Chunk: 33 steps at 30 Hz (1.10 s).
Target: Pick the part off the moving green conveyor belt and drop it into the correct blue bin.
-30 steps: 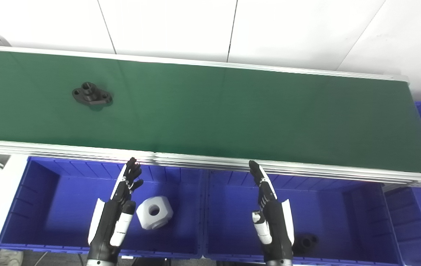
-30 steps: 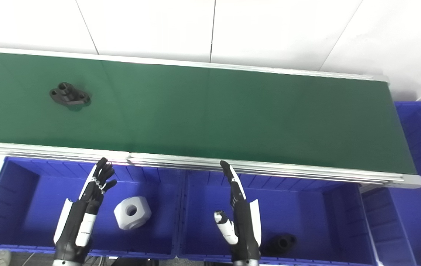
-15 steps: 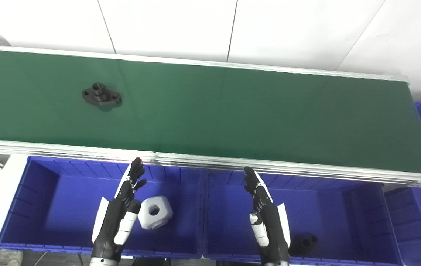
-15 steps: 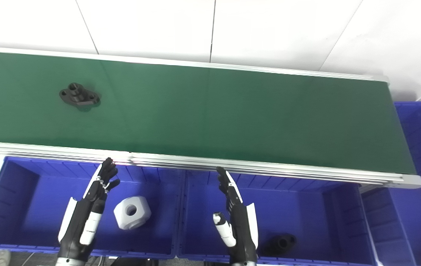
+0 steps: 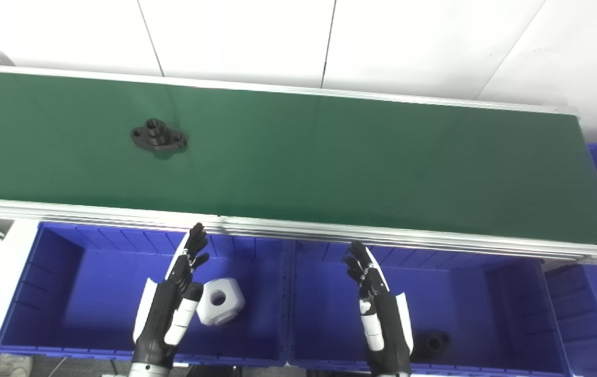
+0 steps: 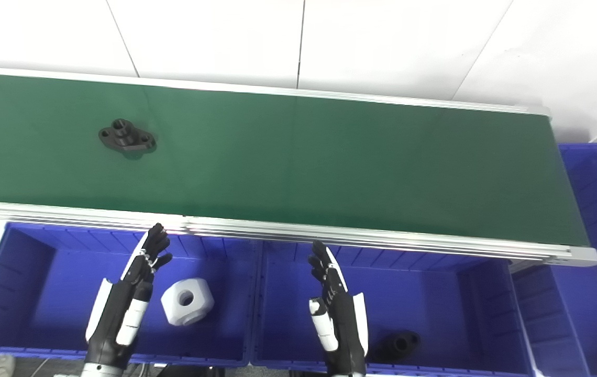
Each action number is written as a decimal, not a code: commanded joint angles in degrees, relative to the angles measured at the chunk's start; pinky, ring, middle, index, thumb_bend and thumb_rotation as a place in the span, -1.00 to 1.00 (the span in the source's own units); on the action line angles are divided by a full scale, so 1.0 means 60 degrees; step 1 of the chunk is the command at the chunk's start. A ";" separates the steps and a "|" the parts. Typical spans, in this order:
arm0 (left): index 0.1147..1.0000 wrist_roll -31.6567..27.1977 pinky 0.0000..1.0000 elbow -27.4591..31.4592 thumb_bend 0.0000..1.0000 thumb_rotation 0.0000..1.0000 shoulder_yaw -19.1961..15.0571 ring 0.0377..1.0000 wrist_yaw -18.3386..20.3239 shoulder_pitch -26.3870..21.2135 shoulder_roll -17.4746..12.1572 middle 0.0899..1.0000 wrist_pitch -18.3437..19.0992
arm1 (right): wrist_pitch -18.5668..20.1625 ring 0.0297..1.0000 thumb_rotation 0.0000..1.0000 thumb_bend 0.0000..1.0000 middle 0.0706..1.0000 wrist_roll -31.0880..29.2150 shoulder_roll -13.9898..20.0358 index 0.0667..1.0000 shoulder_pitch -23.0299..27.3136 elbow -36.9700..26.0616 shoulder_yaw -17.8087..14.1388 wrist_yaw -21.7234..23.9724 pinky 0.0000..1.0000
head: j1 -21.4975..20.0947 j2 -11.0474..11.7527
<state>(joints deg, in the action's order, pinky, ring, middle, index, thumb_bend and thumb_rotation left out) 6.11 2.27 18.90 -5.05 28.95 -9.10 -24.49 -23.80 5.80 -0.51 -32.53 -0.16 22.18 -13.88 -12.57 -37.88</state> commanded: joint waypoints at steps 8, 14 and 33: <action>0.91 0.0003 0.77 -0.0130 0.16 0.99 -0.0036 0.89 0.0080 -0.0028 -0.0030 0.93 -0.0401 | -0.0516 0.80 0.86 0.71 0.84 -0.0181 -0.0177 0.83 -0.0052 -0.0009 -0.0029 0.0239 0.80 | 0.0254 0.0656; 0.91 0.0283 0.71 -0.0638 0.13 1.00 0.0267 0.88 -0.0177 -0.0294 -0.0145 0.92 -0.0406 | -0.0519 0.79 0.87 0.73 0.82 -0.0346 -0.0163 0.83 0.0005 0.0383 -0.0232 0.0360 0.78 | 0.0591 0.1321; 0.77 0.0329 0.73 -0.1191 0.42 1.00 0.1019 0.78 -0.1018 -0.0713 0.0218 0.80 -0.0406 | -0.0515 0.73 0.74 0.78 0.78 -0.1042 -0.0075 0.84 -0.0152 -0.0404 -0.1293 0.1757 0.69 | 0.1468 0.1133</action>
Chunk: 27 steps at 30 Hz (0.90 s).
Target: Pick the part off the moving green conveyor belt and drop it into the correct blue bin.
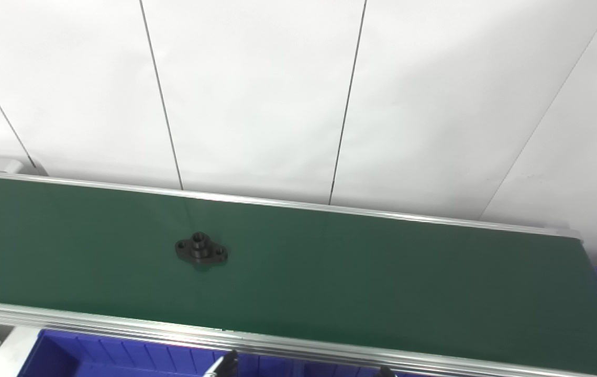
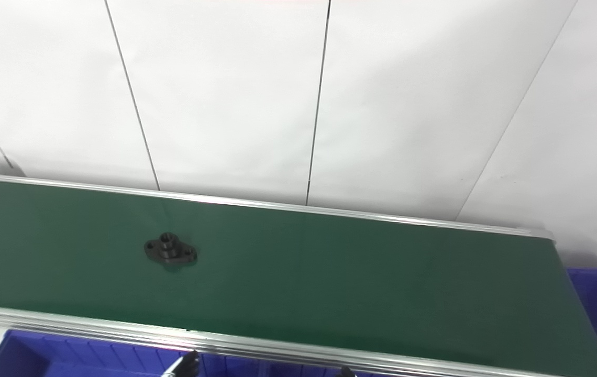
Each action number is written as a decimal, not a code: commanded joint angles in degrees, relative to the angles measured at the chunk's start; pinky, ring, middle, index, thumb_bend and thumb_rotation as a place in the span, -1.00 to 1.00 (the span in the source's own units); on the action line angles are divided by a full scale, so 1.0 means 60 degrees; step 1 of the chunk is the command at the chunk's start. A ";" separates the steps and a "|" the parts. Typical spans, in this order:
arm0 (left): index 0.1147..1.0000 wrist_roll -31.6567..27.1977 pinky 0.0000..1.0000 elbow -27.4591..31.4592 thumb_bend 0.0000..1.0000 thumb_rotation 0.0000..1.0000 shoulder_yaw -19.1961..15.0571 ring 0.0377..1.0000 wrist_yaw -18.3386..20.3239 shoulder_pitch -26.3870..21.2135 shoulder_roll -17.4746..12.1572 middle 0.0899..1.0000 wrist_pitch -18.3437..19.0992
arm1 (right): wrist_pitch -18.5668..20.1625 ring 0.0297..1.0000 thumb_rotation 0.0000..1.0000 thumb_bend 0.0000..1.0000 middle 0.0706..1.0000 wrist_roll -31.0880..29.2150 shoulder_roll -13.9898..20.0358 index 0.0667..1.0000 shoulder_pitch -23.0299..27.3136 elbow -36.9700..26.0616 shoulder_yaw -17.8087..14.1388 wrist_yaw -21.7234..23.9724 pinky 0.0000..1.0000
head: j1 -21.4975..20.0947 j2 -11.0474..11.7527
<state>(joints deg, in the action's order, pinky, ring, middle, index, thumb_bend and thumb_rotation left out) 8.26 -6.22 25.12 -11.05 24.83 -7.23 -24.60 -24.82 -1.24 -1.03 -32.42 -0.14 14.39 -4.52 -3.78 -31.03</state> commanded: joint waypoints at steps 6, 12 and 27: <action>0.78 -0.0098 0.66 0.0548 0.40 0.95 -0.0112 0.78 0.0121 0.0054 -0.0068 0.80 -0.0386 | -0.0343 0.70 0.69 0.80 0.75 0.0431 0.0083 0.83 -0.0379 -0.1258 -0.0019 0.0291 0.64 | -0.0141 -0.0447; 0.77 -0.0045 0.66 0.0561 0.32 0.95 -0.0053 0.79 0.0125 0.0013 -0.0060 0.80 -0.0387 | -0.0203 0.63 0.57 0.67 0.68 0.1693 -0.0366 0.76 -0.0217 -0.2289 -0.0365 -0.0183 0.53 | -0.0047 -0.0603; 0.76 -0.0271 0.64 0.0340 0.36 0.82 -0.0067 0.79 0.0214 -0.0116 0.0080 0.79 -0.0386 | 0.3406 0.65 0.16 0.81 0.77 0.6283 -0.1259 0.81 0.3738 -0.3560 -0.0763 0.0254 0.45 | -0.0346 -0.0605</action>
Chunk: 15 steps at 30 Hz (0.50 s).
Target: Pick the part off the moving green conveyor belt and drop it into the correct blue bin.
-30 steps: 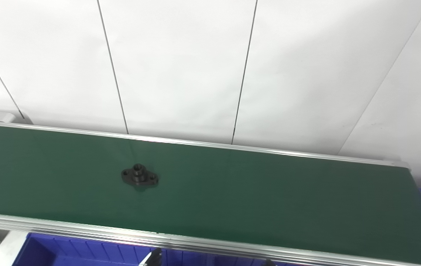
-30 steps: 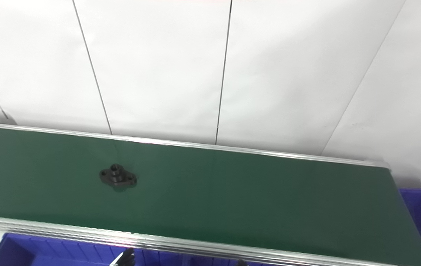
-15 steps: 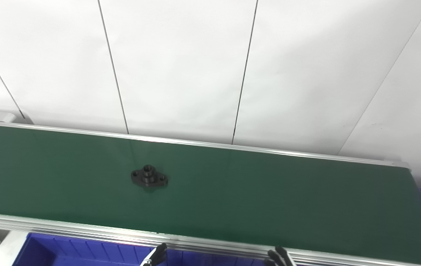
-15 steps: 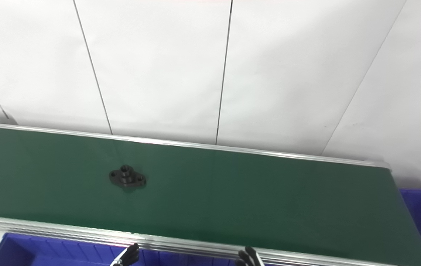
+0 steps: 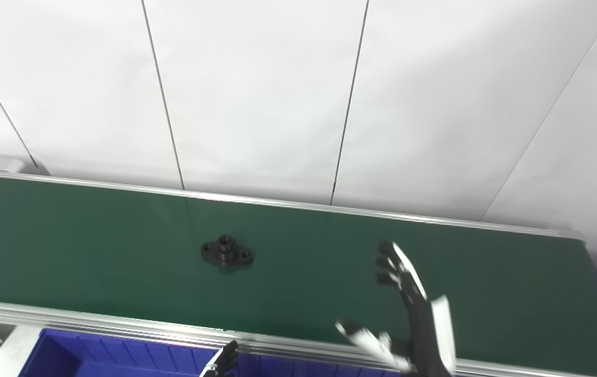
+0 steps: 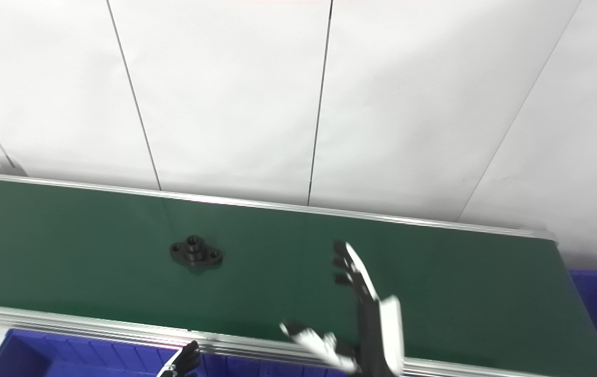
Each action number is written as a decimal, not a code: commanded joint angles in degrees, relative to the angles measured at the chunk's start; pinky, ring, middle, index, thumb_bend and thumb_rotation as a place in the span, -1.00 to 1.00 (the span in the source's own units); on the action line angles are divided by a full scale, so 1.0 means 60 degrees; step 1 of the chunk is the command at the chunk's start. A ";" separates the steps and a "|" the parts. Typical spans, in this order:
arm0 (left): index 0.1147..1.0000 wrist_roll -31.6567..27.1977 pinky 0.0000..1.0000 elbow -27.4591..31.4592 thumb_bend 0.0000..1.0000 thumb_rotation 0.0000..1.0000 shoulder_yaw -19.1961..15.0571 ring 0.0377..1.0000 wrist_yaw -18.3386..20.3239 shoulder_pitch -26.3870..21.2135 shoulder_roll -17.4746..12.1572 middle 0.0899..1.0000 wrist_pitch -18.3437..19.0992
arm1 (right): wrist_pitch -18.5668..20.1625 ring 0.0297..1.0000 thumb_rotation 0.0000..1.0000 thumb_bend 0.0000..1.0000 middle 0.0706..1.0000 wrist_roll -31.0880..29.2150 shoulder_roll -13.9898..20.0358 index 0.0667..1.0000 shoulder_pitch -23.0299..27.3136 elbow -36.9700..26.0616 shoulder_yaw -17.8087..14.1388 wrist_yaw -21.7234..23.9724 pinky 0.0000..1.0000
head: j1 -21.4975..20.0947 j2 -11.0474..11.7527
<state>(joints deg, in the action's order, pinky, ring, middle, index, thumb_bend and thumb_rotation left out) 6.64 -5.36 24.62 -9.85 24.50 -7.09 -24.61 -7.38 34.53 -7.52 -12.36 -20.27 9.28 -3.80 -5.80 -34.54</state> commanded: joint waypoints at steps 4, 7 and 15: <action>0.75 -0.0065 0.62 0.0341 0.40 0.84 0.0008 0.79 0.0164 0.0000 0.0006 0.79 -0.0382 | 0.1466 0.62 0.16 0.89 0.74 0.1746 -0.0154 0.81 0.1563 0.0335 0.0367 0.0248 0.35 | 0.0005 -0.0101; 0.74 -0.0242 0.62 0.0412 0.42 0.84 -0.0004 0.78 0.0473 0.0041 -0.0045 0.79 -0.0382 | 0.1484 0.61 0.13 0.87 0.74 0.3150 0.0289 0.81 0.2472 0.1354 0.0834 -0.0154 0.32 | 0.0006 -0.0111; 0.71 -0.0236 0.58 0.0544 0.40 0.78 -0.0028 0.75 0.0671 0.0200 0.0061 0.77 -0.0383 | 0.2200 0.62 0.20 0.88 0.73 0.5016 0.0790 0.77 0.4352 0.3581 0.1693 -0.0500 0.44 | 0.0212 -0.0137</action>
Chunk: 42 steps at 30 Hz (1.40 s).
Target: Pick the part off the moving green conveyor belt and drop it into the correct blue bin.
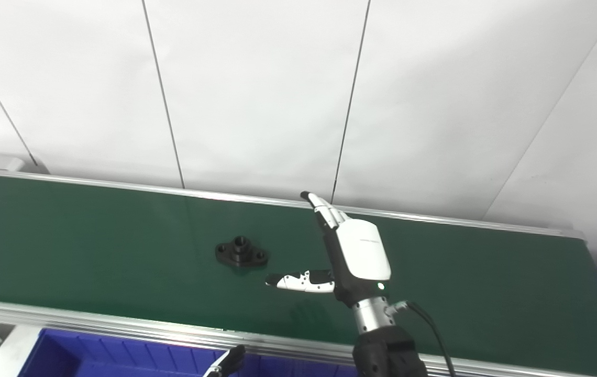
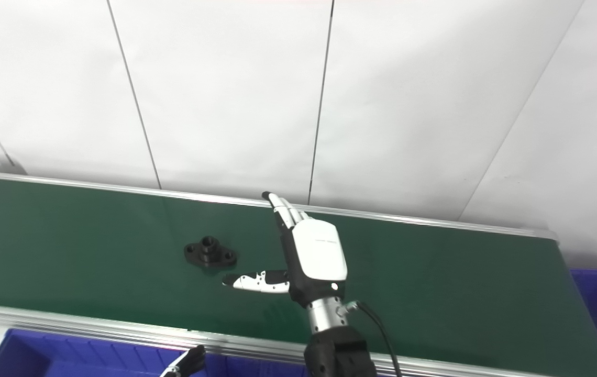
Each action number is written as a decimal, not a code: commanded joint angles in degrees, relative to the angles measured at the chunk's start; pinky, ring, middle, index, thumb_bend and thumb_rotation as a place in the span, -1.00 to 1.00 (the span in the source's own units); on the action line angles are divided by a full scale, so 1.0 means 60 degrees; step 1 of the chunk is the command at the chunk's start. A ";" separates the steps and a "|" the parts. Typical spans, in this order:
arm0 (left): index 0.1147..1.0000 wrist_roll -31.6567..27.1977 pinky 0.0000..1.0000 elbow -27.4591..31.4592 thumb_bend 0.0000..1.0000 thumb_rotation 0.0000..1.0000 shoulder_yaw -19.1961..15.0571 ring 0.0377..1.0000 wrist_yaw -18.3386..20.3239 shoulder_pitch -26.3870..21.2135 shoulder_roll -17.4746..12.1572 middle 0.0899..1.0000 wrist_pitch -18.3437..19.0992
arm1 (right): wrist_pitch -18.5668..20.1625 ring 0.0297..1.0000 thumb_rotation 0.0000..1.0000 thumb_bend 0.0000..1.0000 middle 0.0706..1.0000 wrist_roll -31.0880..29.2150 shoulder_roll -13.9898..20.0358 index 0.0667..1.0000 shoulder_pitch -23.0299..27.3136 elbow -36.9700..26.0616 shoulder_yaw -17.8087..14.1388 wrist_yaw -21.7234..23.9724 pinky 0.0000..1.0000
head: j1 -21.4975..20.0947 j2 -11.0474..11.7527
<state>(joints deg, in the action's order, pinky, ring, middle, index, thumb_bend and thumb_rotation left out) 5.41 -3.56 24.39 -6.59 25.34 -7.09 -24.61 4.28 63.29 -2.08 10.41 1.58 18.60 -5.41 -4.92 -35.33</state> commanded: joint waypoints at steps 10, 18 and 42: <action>0.68 0.0811 0.55 0.0467 0.44 0.87 0.0426 0.72 -0.0236 0.0212 0.0229 0.73 -0.0384 | 0.1603 0.58 0.33 0.95 0.70 0.0975 -0.0227 0.74 0.2420 0.2299 0.1031 -0.0166 0.46 | 0.0533 -0.0081; 0.73 0.1399 0.63 0.0888 0.52 0.97 0.0366 0.76 -0.0003 0.0626 0.0412 0.76 -0.0361 | 0.2454 0.47 0.33 0.96 0.63 0.0808 -0.0367 0.70 0.3311 0.4355 0.1638 -0.0049 0.31 | 0.0944 -0.0153; 0.71 0.1493 0.51 0.0956 0.51 0.78 0.0715 0.70 -0.0490 0.0694 0.0407 0.72 -0.0381 | 0.2188 -0.64 -0.69 0.00 -0.52 -0.1235 -0.0529 -0.12 0.3127 0.6420 0.2417 -0.1503 -0.72 | 0.1135 -0.0512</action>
<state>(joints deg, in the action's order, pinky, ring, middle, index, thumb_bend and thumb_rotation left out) 14.98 0.81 28.36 -8.85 29.13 -5.07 -24.68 19.38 56.63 -4.46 30.46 38.76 32.51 -14.11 1.85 -38.41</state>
